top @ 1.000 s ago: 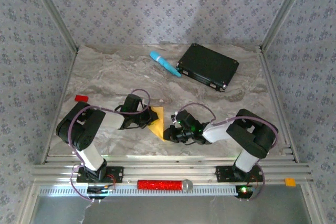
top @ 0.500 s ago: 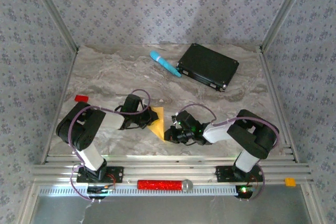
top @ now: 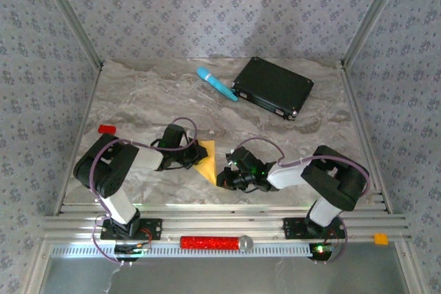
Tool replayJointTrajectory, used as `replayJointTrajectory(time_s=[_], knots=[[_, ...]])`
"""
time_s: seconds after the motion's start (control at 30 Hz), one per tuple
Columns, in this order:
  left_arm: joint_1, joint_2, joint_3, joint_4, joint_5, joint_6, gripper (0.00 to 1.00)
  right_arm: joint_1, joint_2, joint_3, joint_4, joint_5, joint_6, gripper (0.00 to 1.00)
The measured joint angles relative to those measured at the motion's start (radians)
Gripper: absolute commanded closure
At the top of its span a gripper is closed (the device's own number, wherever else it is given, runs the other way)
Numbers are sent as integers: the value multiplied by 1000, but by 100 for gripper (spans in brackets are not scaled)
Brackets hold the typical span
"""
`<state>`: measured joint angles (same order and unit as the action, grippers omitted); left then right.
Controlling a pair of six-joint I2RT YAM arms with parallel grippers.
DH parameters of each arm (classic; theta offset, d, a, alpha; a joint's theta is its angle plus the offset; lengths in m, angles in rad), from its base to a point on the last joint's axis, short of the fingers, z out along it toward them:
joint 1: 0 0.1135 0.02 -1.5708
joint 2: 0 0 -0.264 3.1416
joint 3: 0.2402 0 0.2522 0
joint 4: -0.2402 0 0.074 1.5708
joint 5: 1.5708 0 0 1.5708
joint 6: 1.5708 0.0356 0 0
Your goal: Fold a paper plane with a square sheet of paper (pick it up from the middle)
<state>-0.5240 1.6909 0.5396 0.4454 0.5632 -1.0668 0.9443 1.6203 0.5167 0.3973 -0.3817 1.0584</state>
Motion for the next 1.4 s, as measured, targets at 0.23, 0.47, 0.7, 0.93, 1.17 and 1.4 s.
replayJointTrajectory(time_s=[0.23,0.47,0.7,0.93,1.17,1.4], knots=[[-1,0,0,1,-3,0,96,1,-31,0,-50,8,-1,85],[-2,0,0,2,-3,0,96,-26,-165,7,-167,15,-39,91],[-6,8,0,19,-3,-4,96,-61,-75,186,-233,-26,-113,100],[-8,12,0,29,-3,-8,96,-63,93,351,-286,-44,-163,100],[-8,12,0,30,-3,-8,96,-66,155,359,-324,-47,-178,100],[-8,12,0,29,-3,-8,96,-66,167,365,-349,-45,-188,100]])
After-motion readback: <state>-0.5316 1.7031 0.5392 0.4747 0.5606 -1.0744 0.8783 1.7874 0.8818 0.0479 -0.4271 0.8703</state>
